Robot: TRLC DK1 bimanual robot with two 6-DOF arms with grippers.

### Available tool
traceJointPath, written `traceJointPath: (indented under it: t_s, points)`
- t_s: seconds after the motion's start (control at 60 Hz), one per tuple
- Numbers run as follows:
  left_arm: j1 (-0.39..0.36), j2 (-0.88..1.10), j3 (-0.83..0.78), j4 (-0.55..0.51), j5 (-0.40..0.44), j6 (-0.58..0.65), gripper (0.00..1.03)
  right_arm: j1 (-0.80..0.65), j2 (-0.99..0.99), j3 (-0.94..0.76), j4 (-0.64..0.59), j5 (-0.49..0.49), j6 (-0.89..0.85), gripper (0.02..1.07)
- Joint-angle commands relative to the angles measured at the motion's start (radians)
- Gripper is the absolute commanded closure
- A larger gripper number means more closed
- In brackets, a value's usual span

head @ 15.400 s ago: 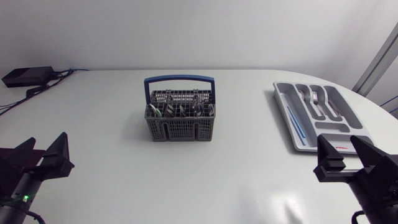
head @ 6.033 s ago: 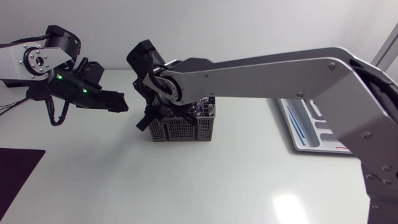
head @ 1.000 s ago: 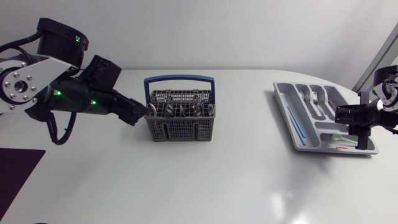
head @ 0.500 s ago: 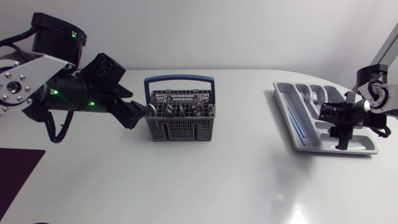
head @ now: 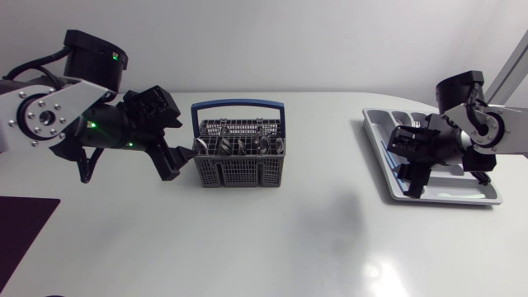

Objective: Unload the cutlery basket into the drawer organizer.

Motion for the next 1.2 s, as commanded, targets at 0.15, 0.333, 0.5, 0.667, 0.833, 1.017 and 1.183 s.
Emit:
traceJointPath:
  t_s: [0.15,0.333,0.5,0.667,0.833,1.017,1.183]
  points:
    - [0.004,0.017,-0.029,0.026,-0.011,0.266,0.13,0.141,-0.019,-0.093,-0.002,-0.025,0.182,0.5]
    - [0.012,0.026,-0.02,0.036,-0.011,0.403,0.13,0.256,-0.025,-0.11,0.021,-0.028,0.292,0.5]
    - [0.021,0.06,0.012,0.026,-0.017,0.509,0.13,0.363,-0.031,-0.108,0.039,-0.028,0.393,0.5]
    - [0.021,0.089,0.061,-0.013,-0.019,0.63,0.16,0.458,-0.044,-0.11,0.046,-0.024,0.456,0.5]
    - [0.019,0.123,0.124,-0.03,-0.019,0.71,0.16,0.523,-0.047,-0.105,0.052,-0.021,0.501,0.5]
    - [0.019,0.175,0.184,-0.048,-0.019,0.799,0.16,0.569,-0.039,-0.098,0.067,-0.018,0.527,0.5]
    - [0.021,0.212,0.227,-0.077,-0.019,0.866,0.18,0.587,-0.033,-0.081,0.067,-0.018,0.531,0.5]
